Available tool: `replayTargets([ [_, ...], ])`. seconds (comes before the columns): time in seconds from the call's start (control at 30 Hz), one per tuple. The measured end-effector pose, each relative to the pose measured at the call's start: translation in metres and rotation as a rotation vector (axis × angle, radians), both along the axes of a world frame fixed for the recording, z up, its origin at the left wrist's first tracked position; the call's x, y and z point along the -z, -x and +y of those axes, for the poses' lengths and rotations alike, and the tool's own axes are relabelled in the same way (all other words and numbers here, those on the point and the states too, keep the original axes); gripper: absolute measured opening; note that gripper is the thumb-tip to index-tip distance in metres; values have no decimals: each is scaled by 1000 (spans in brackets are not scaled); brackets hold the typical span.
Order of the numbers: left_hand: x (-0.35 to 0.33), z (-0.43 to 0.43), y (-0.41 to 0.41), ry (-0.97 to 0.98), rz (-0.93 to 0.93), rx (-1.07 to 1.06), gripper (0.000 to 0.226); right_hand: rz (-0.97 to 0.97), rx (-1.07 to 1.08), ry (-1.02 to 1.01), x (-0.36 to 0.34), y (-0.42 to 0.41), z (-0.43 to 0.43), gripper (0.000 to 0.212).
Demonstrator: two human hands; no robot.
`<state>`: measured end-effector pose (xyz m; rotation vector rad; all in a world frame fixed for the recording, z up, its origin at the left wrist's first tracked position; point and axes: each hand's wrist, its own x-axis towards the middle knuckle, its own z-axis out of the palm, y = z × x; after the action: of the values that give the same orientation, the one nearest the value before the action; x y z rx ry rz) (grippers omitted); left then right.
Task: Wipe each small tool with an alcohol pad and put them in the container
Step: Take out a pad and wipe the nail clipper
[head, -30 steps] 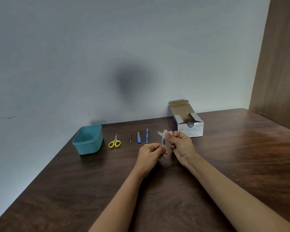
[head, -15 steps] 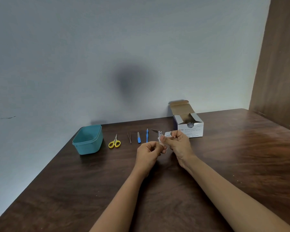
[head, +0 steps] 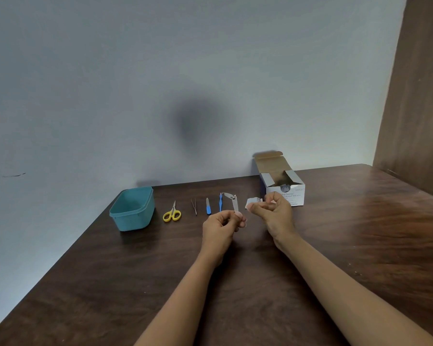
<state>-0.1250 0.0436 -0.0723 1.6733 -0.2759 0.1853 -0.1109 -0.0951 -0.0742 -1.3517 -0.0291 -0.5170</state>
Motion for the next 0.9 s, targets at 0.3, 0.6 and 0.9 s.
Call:
replayTargets([
  [0.3, 1, 0, 0, -18, -10, 40, 19, 35, -224, -132, -1, 5, 3, 10],
  [0.6, 3, 1, -2, -26, -5, 41, 19, 19, -247, -119, 0, 3, 5, 12],
  [0.9, 4, 0, -2, -22, -3, 53, 19, 44, -268, -77, 1, 5, 6, 10],
])
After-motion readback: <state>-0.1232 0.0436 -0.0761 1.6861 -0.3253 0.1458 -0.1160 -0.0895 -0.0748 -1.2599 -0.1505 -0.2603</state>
